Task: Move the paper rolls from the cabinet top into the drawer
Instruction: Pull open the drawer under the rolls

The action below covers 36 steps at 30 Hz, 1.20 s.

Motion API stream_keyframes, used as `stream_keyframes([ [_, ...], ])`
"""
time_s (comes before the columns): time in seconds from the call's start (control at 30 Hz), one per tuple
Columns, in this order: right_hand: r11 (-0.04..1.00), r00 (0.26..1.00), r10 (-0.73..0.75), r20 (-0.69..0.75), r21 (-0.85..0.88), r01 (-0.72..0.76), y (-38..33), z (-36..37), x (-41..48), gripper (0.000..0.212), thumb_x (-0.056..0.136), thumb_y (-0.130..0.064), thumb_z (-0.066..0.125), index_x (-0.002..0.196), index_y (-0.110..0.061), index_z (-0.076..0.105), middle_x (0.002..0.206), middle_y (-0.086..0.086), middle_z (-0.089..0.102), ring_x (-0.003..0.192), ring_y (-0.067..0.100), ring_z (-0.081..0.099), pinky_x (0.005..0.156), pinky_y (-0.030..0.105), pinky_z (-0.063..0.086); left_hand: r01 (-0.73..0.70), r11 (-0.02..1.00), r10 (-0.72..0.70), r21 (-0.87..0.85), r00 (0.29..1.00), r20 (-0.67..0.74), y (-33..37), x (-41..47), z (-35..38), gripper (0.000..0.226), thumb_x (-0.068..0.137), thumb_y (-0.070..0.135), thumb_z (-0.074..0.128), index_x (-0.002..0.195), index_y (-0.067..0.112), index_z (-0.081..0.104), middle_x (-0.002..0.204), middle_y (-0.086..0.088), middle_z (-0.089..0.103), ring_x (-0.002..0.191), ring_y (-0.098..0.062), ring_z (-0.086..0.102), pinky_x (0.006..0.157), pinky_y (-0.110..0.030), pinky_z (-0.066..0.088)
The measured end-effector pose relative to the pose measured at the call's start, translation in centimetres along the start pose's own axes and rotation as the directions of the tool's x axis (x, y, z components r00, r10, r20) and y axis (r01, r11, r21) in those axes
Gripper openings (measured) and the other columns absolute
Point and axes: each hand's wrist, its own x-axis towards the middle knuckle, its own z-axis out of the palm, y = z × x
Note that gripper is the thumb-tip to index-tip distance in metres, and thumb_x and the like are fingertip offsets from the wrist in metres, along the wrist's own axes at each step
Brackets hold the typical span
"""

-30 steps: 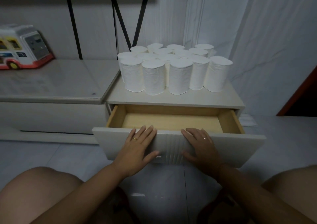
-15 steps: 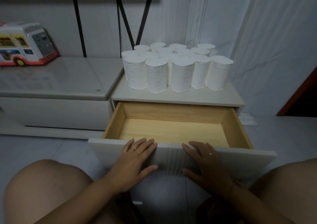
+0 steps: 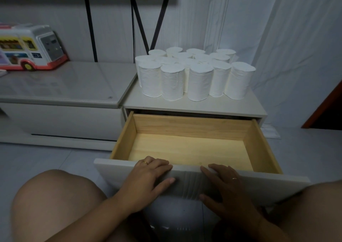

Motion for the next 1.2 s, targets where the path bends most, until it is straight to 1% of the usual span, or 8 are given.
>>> stream_keyframes([
  [0.1,0.999,1.000,-0.007,-0.030,0.044,0.008,-0.4,-0.2,-0.2,0.073,0.074,-0.069,0.045,0.136,-0.041,0.019,0.145,-0.004,0.033,0.132,0.013,0.026,0.115,0.040,0.020,0.005,1.000,-0.005,-0.020,1.000,-0.014,0.1,0.0,-0.3,0.066,0.084,0.070,0.020,0.130,0.034,0.052,0.129,0.021,0.051,0.112,0.001,0.036,0.095,-0.021,0.030],
  [0.23,1.000,0.999,-0.002,0.047,-0.011,0.002,-0.6,-0.5,-0.3,0.072,0.073,-0.075,0.034,0.132,-0.048,0.003,0.147,-0.012,0.020,0.133,0.004,0.013,0.117,0.031,0.011,-0.004,0.999,0.003,-0.034,1.000,-0.026,0.1,-0.2,-0.4,0.064,0.085,0.069,0.022,0.128,0.033,0.055,0.126,0.020,0.054,0.111,0.000,0.039,0.096,-0.024,0.033],
  [0.43,1.000,0.996,-0.008,0.087,-0.013,0.009,-0.2,-1.6,1.7,0.074,0.062,-0.084,0.016,0.129,-0.055,0.007,0.146,-0.017,0.022,0.132,0.001,0.017,0.110,0.026,0.011,-0.054,0.998,0.054,-0.021,0.999,0.000,-0.5,0.9,-0.9,0.058,0.089,0.067,0.023,0.123,0.035,0.057,0.116,0.022,0.057,0.102,0.002,0.041,0.090,-0.023,0.035],
  [0.53,0.996,0.999,-0.040,0.025,0.077,0.038,-0.4,-2.6,5.7,0.070,0.069,-0.080,0.028,0.131,-0.052,0.015,0.149,-0.013,0.025,0.135,0.005,0.019,0.110,0.028,0.016,-0.072,0.997,0.073,-0.018,0.997,0.005,-1.6,2.8,-1.6,0.056,0.090,0.066,0.024,0.123,0.034,0.056,0.113,0.018,0.060,0.102,0.000,0.046,0.090,-0.022,0.033],
  [0.67,0.959,0.984,0.000,-0.177,0.280,0.051,-1.4,-3.6,13.7,0.071,0.081,-0.053,0.060,0.142,-0.027,0.033,0.145,-0.002,0.035,0.132,0.015,0.032,0.109,0.034,0.030,-0.026,1.000,0.027,0.009,0.994,-0.108,-3.9,6.4,-2.9,0.051,0.091,0.062,0.031,0.128,0.033,0.053,0.123,0.013,0.059,0.114,-0.006,0.047,0.098,-0.027,0.031],
  [0.83,0.835,0.956,0.153,-0.248,0.550,0.009,-2.7,-4.0,23.2,0.083,0.081,-0.045,0.065,0.146,-0.019,0.020,0.151,0.001,0.026,0.136,0.016,0.030,0.112,0.038,0.031,0.118,0.991,-0.127,-0.055,0.973,-0.195,-8.5,10.2,-4.2,0.054,0.091,0.058,0.038,0.134,0.027,0.049,0.135,0.003,0.054,0.125,-0.013,0.044,0.107,-0.033,0.027],
  [0.97,0.798,0.919,0.236,-0.315,0.603,0.002,-3.4,-3.5,29.1,0.096,0.078,-0.045,0.069,0.148,-0.014,0.012,0.152,0.007,0.021,0.139,0.021,0.024,0.116,0.040,0.025,0.230,0.971,-0.240,-0.073,0.949,-0.206,-12.2,10.7,-3.6,0.060,0.091,0.061,0.031,0.141,0.028,0.038,0.147,0.005,0.040,0.139,-0.013,0.028,0.112,-0.036,0.017],
  [1.2,0.760,0.808,0.377,-0.453,0.650,0.010,-3.2,-2.4,35.9,0.113,0.070,-0.043,0.076,0.149,-0.011,0.002,0.156,0.007,0.011,0.144,0.020,0.010,0.118,0.032,0.013,0.345,0.932,-0.357,-0.111,0.926,-0.124,-16.4,10.8,-2.0,0.076,0.083,0.065,0.024,0.149,0.027,0.018,0.157,0.008,0.015,0.144,-0.010,0.009,0.118,-0.038,0.008],
])
